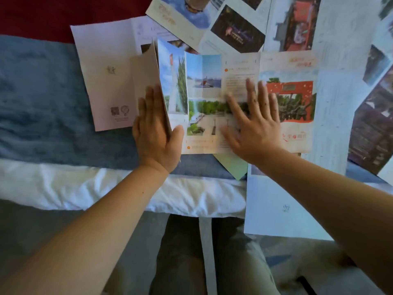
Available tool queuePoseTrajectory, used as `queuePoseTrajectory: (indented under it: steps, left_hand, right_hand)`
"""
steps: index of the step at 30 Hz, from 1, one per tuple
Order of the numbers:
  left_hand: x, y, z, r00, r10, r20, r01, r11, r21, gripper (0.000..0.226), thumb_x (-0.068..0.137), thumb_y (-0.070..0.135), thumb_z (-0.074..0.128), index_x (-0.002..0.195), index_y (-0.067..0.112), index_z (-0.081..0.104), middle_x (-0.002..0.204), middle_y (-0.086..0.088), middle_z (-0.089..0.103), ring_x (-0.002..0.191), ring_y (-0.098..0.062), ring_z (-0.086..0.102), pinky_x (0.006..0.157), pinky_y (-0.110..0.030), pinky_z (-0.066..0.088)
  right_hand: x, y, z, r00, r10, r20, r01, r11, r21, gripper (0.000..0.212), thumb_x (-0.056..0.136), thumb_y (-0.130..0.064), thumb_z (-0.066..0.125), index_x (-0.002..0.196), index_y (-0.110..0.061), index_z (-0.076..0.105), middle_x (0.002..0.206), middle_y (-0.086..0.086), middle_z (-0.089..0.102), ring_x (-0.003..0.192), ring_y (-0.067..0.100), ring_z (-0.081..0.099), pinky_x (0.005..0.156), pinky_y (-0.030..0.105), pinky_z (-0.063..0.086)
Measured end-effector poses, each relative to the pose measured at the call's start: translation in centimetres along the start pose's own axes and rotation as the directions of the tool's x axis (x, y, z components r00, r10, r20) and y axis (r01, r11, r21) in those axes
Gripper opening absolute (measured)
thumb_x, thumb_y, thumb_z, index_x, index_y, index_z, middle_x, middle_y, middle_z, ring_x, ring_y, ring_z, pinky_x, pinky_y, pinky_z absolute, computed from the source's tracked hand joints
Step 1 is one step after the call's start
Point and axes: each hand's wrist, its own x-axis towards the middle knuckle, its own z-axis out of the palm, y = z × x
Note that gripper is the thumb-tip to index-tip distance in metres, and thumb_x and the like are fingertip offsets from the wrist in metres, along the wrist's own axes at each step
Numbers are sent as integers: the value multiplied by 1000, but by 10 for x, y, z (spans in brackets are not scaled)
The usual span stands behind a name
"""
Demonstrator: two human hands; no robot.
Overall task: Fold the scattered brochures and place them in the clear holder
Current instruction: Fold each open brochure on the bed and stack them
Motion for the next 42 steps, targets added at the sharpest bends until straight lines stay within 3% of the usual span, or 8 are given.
queuePoseTrajectory:
  steps: [2, 6, 11, 17, 21, 26, 34, 42]
  left_hand:
    - [-3, -2, 3, 999, 6, 36, -8, 999, 44, 88, 82, 46, 34, 163, 17, 16, 170, -6, 16, 157, -30, 10, 123, -51, 14]
    - [-7, 1, 10, 998, 25, 66, -29, 997, 66, 87, 83, 50, 30, 162, 19, 14, 170, -7, 15, 158, -30, 7, 123, -52, 12]
    - [-9, 26, 22, 993, 111, 41, -110, 994, -25, 85, 86, 42, 36, 160, 2, 21, 168, -15, 21, 157, -32, 15, 122, -56, 18]
    - [-13, 57, 38, 959, 282, 10, -280, 956, -90, 77, 90, 29, 42, 153, -13, 25, 162, -30, 24, 153, -42, 24, 119, -61, 26]
    - [-19, 71, 50, 959, 279, 51, -275, 959, -62, 79, 90, 34, 39, 154, -10, 24, 163, -28, 22, 154, -41, 19, 122, -58, 22]
    - [-23, 78, 63, 953, 284, 102, -285, 959, -11, 80, 90, 35, 42, 157, -3, 23, 166, -24, 18, 156, -38, 14, 123, -59, 17]
    - [-28, 94, 90, 960, 242, 142, -254, 964, 75, 86, 86, 49, 41, 162, 19, 17, 171, -12, 8, 158, -33, 3, 123, -62, 7]
    - [-30, 108, 119, 978, 172, 120, -199, 940, 275, 87, 86, 51, 44, 164, 27, 12, 172, -8, 1, 157, -38, -8, 121, -65, -9]
  right_hand:
    - [-13, 15, 3, 994, 109, -11, -109, 994, 1, 78, 100, -74, 26, 165, -38, 3, 172, 16, -6, 159, 36, -4, 128, 54, 6]
    - [-21, 32, 9, 999, 41, -1, -41, 999, 23, 75, 102, -73, 22, 165, -39, -1, 173, 13, -9, 160, 32, -7, 129, 51, 4]
    - [-17, 29, 15, 998, 61, -16, -61, 998, 21, 71, 106, -65, 21, 166, -34, 0, 172, 16, -9, 159, 33, -10, 128, 48, -5]
    - [-16, 32, 7, 994, 65, -86, -56, 993, 103, 62, 108, -44, 30, 166, -27, 15, 173, 13, 6, 160, 32, 4, 129, 48, 6]
    - [-11, 67, -9, 986, -15, -165, 30, 996, 89, 59, 105, -39, 36, 162, -24, 31, 169, 6, 26, 156, 31, 23, 122, 49, 22]
    - [-30, 98, -4, 991, 89, -100, -94, 995, -46, 72, 103, -71, 19, 165, -38, 5, 171, 23, -3, 158, 41, -2, 127, 59, 7]
    - [-29, 107, 12, 959, 103, -263, -62, 985, 161, 64, 110, -35, 25, 163, -2, 16, 171, 18, 14, 159, 33, 10, 130, 46, 5]
    - [-26, 108, 24, 926, 86, -366, -31, 988, 154, 63, 108, -30, 30, 161, 3, 22, 169, 22, 20, 158, 37, 16, 129, 49, 9]
